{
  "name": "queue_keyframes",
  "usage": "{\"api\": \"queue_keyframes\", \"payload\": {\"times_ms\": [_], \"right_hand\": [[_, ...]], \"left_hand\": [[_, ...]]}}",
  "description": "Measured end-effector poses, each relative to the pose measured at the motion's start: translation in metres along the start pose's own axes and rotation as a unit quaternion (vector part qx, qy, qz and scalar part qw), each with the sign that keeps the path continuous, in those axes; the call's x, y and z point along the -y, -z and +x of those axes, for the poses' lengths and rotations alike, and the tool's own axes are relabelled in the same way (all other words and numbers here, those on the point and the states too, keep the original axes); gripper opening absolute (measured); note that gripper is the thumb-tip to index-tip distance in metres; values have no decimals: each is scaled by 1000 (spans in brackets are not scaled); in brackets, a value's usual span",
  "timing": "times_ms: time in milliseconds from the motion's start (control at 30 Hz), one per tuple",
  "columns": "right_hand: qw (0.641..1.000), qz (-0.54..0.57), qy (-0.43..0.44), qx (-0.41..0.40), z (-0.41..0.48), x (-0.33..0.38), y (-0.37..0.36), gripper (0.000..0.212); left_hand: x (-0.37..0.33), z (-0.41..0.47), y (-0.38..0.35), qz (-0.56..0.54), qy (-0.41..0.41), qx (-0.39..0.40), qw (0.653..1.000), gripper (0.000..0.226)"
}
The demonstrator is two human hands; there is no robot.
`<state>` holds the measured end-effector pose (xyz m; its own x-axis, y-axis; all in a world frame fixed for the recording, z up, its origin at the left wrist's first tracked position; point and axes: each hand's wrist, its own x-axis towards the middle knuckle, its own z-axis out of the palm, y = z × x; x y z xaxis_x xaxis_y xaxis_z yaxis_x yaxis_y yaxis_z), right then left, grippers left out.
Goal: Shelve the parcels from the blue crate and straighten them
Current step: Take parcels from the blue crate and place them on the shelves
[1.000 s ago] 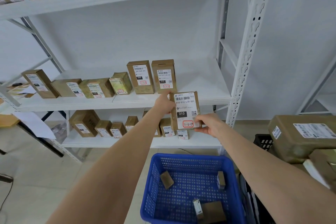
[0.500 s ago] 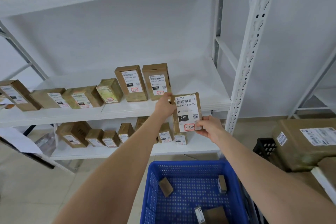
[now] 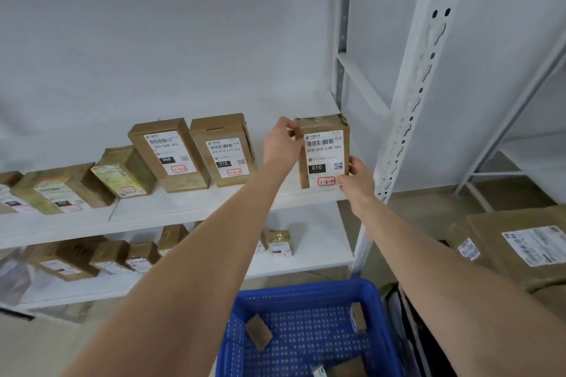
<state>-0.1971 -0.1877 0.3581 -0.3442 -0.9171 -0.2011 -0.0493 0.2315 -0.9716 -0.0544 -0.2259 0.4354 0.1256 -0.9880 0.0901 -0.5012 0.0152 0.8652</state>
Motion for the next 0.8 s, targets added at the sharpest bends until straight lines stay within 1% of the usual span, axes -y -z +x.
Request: {"api": "queue_keyframes", "payload": {"times_ms": [100,200,400,633,800], "right_hand": [[999,-36,19,-10,22,-1,2,52],[997,-65,18,-22,43,-10,0,50],[996,-84,11,-30,63,-27,-8,52],[994,-108,-2,-12,72,-41,-18,55],[990,-136,-12,26,69,-36,-21,50]], "left_hand": [[2,14,-19,-13,-8,-8,1000,22],[10,20,-36,-15,-14,-15,1000,21],[24,25,-54,-24,-10,-34,999,22],[36,25,-56,-7,8,-35,999,24],[40,21,-54,4,13,-30,999,25]]}}
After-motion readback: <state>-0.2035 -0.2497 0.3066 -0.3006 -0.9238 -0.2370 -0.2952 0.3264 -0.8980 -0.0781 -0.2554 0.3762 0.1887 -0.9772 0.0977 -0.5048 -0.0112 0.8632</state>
